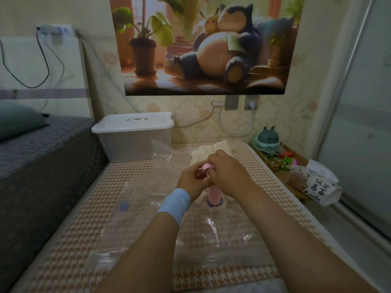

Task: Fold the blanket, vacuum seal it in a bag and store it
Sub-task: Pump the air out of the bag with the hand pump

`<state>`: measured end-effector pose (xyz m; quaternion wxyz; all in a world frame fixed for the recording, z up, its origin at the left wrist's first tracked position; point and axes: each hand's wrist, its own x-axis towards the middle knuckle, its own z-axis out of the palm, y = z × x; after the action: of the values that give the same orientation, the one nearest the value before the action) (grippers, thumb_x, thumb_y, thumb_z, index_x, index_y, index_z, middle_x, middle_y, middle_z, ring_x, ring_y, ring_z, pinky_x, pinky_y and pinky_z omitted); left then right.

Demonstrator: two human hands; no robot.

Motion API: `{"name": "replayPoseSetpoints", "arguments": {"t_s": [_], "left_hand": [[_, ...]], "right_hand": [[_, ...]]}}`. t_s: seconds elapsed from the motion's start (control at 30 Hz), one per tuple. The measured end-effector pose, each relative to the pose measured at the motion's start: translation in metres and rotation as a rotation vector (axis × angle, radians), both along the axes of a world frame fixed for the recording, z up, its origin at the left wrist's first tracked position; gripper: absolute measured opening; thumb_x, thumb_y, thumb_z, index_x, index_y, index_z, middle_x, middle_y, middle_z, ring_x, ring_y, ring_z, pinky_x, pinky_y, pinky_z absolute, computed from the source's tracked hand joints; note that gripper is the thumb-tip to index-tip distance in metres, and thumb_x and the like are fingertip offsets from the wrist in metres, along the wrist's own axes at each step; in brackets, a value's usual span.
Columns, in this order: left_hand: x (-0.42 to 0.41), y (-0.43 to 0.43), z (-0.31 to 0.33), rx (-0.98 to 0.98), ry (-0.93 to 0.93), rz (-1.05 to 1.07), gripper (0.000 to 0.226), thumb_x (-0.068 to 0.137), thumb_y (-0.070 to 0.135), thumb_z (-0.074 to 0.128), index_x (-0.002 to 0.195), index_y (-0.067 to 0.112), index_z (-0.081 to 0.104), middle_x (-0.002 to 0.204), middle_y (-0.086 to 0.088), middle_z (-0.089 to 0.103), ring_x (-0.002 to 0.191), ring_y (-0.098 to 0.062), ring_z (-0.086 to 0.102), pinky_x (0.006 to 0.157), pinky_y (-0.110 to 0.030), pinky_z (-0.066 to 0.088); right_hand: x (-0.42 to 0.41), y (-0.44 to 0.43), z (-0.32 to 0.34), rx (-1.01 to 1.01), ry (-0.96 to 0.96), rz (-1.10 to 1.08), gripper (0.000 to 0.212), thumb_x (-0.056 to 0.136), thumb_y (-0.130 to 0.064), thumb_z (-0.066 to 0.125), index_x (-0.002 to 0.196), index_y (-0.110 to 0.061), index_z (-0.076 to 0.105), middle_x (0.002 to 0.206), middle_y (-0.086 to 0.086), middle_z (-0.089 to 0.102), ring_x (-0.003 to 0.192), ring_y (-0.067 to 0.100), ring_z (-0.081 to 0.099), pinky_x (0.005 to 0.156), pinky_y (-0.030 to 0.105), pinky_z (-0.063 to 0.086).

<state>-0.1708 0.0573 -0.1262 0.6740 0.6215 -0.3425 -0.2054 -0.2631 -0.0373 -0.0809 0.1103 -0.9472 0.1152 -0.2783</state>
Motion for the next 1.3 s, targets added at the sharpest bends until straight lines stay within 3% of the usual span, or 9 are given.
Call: {"name": "replayPoseSetpoints", "arguments": {"t_s": [0.23,0.43,0.53,0.63,0.73,0.8,0.9,1.03,1.3], "left_hand": [[0.003,-0.01,-0.001,0.036,-0.081,-0.049,0.042,0.079,0.013,0.077,0.12,0.02,0.068,0.11,0.004,0.072,0.109,-0.009,0.064,0.095,-0.033,0.052],[-0.001,-0.007,-0.003,0.005,-0.102,-0.078,0.04,0.079,0.011,0.076,0.113,0.031,0.068,0.113,0.006,0.07,0.11,-0.011,0.063,0.099,-0.038,0.05],[-0.003,-0.006,-0.003,0.028,-0.169,-0.092,0.038,0.075,0.017,0.077,0.109,0.032,0.067,0.111,0.005,0.07,0.107,-0.012,0.064,0.096,-0.038,0.052],[-0.004,-0.008,-0.005,0.068,-0.2,-0.044,0.044,0.063,0.034,0.077,0.106,0.029,0.067,0.106,0.005,0.07,0.102,-0.012,0.065,0.091,-0.035,0.054],[-0.003,-0.012,-0.006,0.12,-0.21,0.029,0.026,0.069,0.028,0.072,0.095,0.029,0.07,0.096,0.004,0.073,0.097,-0.011,0.067,0.088,-0.04,0.055],[-0.002,-0.013,-0.006,0.153,-0.21,0.043,0.016,0.078,0.019,0.071,0.094,0.018,0.072,0.093,0.0,0.074,0.096,-0.016,0.068,0.088,-0.041,0.055],[-0.004,-0.012,-0.004,0.148,-0.159,0.046,0.016,0.079,0.014,0.074,0.094,0.01,0.072,0.093,-0.002,0.073,0.094,-0.018,0.068,0.085,-0.033,0.055],[-0.007,-0.013,-0.003,0.097,-0.136,-0.008,0.038,0.078,0.013,0.077,0.116,0.015,0.07,0.101,0.004,0.072,0.096,-0.007,0.065,0.084,-0.025,0.054],[-0.009,-0.012,-0.006,0.112,-0.152,0.001,0.053,0.078,0.013,0.078,0.128,0.014,0.062,0.12,0.003,0.066,0.11,-0.011,0.062,0.097,-0.03,0.05]], "right_hand": [[-0.01,0.005,0.036,-0.103,-0.042,0.014,0.006,0.095,-0.014,0.055,0.091,-0.011,0.058,0.096,0.003,0.049,0.08,0.022,0.051,0.07,0.044,0.045],[-0.027,0.022,0.077,-0.272,-0.374,0.026,0.007,0.092,-0.007,0.057,0.087,-0.013,0.057,0.095,0.001,0.051,0.077,0.01,0.044,0.059,0.015,0.028],[-0.025,0.022,0.07,-0.261,-0.475,0.074,0.01,0.092,-0.009,0.051,0.089,-0.01,0.06,0.092,-0.001,0.052,0.082,0.011,0.044,0.066,0.019,0.034],[-0.017,0.009,0.038,-0.139,-0.257,0.051,0.024,0.085,-0.015,0.046,0.097,-0.01,0.067,0.1,0.002,0.058,0.091,0.019,0.05,0.079,0.033,0.043],[-0.015,0.004,0.004,-0.011,0.07,0.01,0.04,0.085,-0.023,0.043,0.114,-0.012,0.067,0.112,0.007,0.058,0.1,0.027,0.053,0.082,0.043,0.046],[-0.014,0.001,-0.002,-0.046,0.117,-0.023,0.037,0.092,-0.025,0.042,0.118,-0.014,0.066,0.112,0.007,0.058,0.099,0.028,0.053,0.081,0.043,0.046],[-0.014,0.003,0.01,-0.082,0.103,-0.028,0.014,0.093,-0.02,0.052,0.096,-0.015,0.065,0.098,0.005,0.058,0.091,0.028,0.055,0.076,0.044,0.046],[-0.021,0.01,0.041,-0.204,-0.037,-0.04,0.008,0.084,-0.012,0.066,0.091,-0.013,0.062,0.098,0.002,0.053,0.082,0.024,0.055,0.066,0.039,0.044],[-0.039,0.03,0.084,-0.302,-0.509,0.036,0.015,0.093,-0.013,0.05,0.09,-0.009,0.064,0.092,0.002,0.055,0.078,0.015,0.047,0.062,0.026,0.035]]}}
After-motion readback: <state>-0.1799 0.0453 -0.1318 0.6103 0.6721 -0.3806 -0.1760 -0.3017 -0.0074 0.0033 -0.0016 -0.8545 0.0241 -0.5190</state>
